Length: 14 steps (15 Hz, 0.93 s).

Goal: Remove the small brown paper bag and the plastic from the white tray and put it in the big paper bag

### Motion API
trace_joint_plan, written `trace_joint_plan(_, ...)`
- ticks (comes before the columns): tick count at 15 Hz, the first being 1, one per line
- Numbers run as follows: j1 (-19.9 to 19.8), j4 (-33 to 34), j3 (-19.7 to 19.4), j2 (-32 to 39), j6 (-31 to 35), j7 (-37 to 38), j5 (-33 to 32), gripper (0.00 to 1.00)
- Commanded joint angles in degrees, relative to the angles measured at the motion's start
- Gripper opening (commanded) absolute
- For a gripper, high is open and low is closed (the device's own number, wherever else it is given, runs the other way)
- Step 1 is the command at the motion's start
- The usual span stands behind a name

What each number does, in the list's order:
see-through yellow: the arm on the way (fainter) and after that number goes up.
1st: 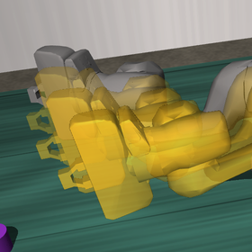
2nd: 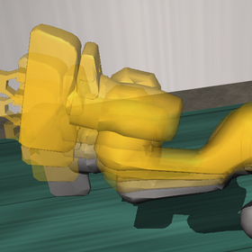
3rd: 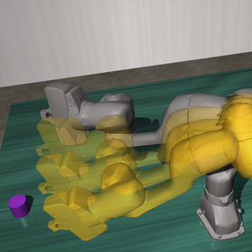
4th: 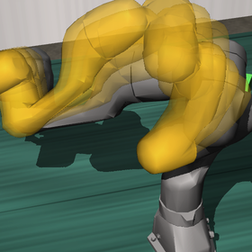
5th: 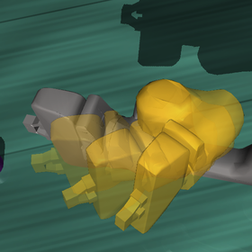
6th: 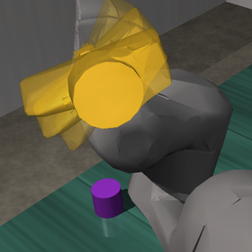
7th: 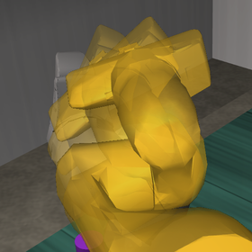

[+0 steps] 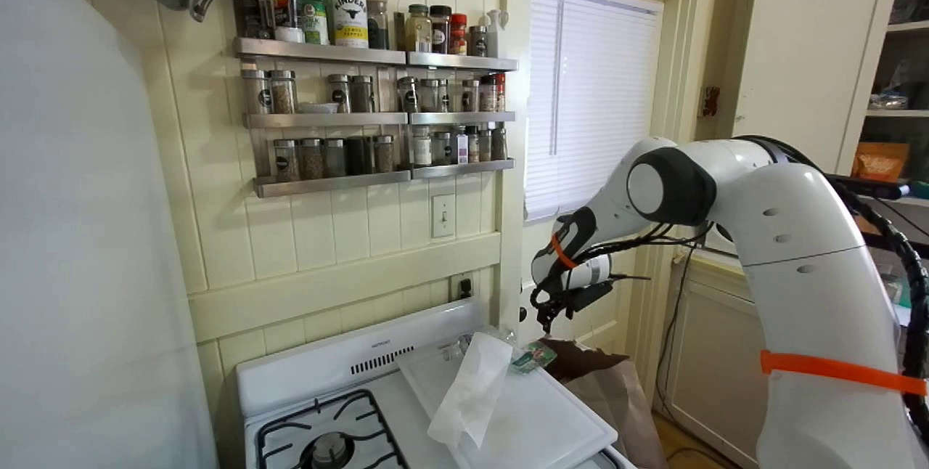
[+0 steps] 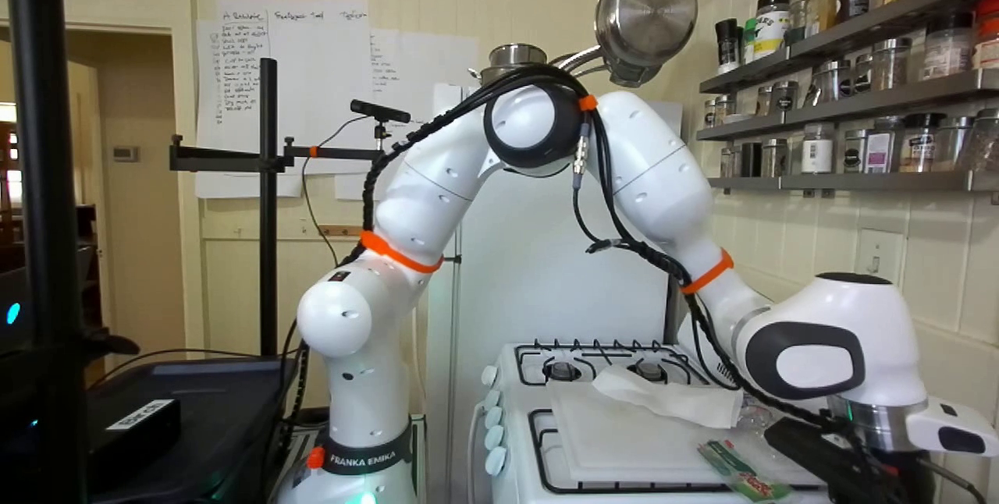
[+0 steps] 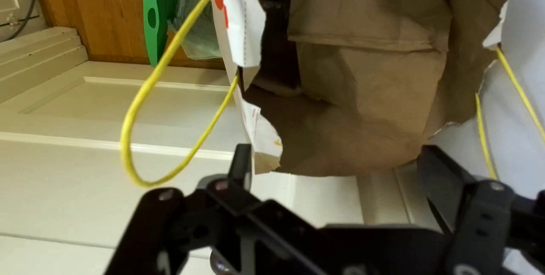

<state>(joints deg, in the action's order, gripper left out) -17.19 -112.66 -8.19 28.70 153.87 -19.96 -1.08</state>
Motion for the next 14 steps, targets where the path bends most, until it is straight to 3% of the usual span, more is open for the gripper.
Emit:
trace_joint_plan(1,0.13,-0.86,0.48,-4.32,-4.71,3.81,0.73,1.00)
trace_joint_plan(8,0.86,-0.25,0.04,-9.51,-20.98,8.97,2.32,1.00)
trace_joint_plan(14,2.58,-3.11,0.97,-13.66,-25.79,8.79,4.48,1.00)
